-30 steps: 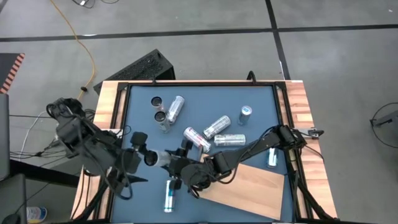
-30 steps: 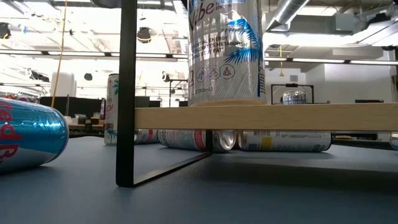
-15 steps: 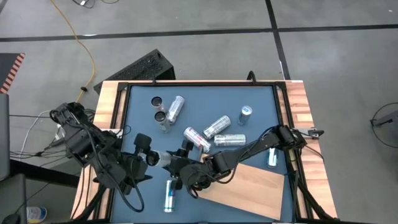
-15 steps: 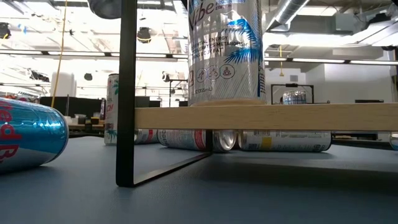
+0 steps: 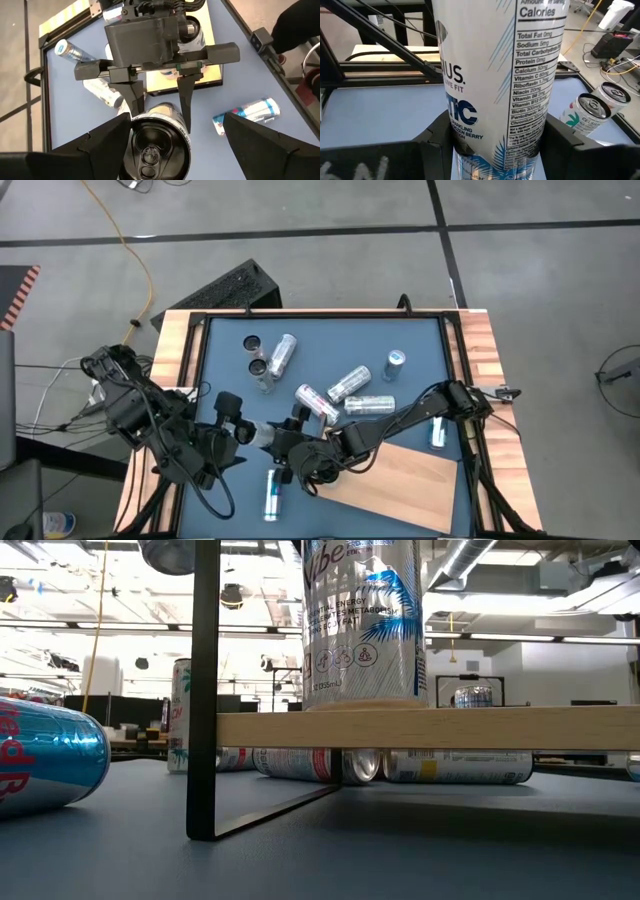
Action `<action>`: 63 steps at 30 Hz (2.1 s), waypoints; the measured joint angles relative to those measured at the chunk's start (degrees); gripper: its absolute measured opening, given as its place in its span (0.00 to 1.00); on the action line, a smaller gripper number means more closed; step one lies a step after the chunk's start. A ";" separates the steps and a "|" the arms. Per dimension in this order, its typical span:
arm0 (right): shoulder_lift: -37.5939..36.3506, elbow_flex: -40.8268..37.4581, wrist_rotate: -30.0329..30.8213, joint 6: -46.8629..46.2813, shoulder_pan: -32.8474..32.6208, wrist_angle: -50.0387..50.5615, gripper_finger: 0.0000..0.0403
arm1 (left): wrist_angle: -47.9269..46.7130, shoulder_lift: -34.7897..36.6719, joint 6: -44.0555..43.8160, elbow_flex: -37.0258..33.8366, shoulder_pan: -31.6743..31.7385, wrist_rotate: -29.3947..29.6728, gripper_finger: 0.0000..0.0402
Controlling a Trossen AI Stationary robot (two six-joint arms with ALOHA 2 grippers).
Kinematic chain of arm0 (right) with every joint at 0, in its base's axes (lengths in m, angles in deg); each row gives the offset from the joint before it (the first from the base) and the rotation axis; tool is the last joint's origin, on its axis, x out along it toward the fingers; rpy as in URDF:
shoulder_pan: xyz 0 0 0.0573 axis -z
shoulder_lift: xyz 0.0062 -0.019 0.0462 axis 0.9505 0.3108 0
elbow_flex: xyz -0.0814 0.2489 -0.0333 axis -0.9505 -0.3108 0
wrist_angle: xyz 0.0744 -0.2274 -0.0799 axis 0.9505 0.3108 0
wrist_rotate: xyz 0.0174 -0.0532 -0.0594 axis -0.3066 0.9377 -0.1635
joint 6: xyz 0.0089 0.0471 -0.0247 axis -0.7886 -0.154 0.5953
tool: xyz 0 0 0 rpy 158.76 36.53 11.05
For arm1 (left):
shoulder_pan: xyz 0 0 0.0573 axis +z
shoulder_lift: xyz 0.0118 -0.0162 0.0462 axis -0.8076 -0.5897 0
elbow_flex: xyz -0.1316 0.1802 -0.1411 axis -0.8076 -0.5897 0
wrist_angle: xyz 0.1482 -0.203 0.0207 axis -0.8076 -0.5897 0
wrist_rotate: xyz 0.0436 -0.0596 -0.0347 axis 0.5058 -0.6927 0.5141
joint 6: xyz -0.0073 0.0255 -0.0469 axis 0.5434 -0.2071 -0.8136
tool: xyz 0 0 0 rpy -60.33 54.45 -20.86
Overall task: Place canned beverage on shelf
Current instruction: Put the white blue can on the shelf
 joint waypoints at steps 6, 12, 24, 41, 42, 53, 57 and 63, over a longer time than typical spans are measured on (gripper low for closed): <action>0.00 0.29 -0.11 0.46 0.48 -0.99 0.50 | -0.48 -0.11 0.71 2.57 -0.50 0.27 0.77; -0.04 0.37 -0.61 0.83 0.39 -1.29 0.50 | -0.88 -0.20 1.75 3.23 -0.57 1.34 0.77; -0.04 0.35 -0.68 1.35 0.66 -1.60 0.50 | -2.94 -0.14 -0.06 2.65 -0.94 1.44 0.77; -0.04 0.22 -4.70 1.36 0.61 -2.13 0.50 | -2.76 -0.11 -1.45 -0.20 -0.38 -1.68 0.77; -0.04 0.22 -4.87 1.33 0.61 -2.00 0.50 | -2.81 -0.11 -1.56 -0.20 -0.06 -2.38 0.76; -0.04 0.22 -5.68 1.49 0.63 -2.01 0.56 | -3.11 -0.11 -1.53 -0.20 1.70 -4.39 0.59; -0.04 0.20 -5.69 3.38 0.62 -1.98 0.62 | -3.17 -0.11 -1.48 -0.20 1.70 -4.18 0.59; -2.93 1.92 -3.85 5.95 -1.05 8.82 0.64 | -2.36 -0.17 1.71 -0.20 1.95 -3.89 0.60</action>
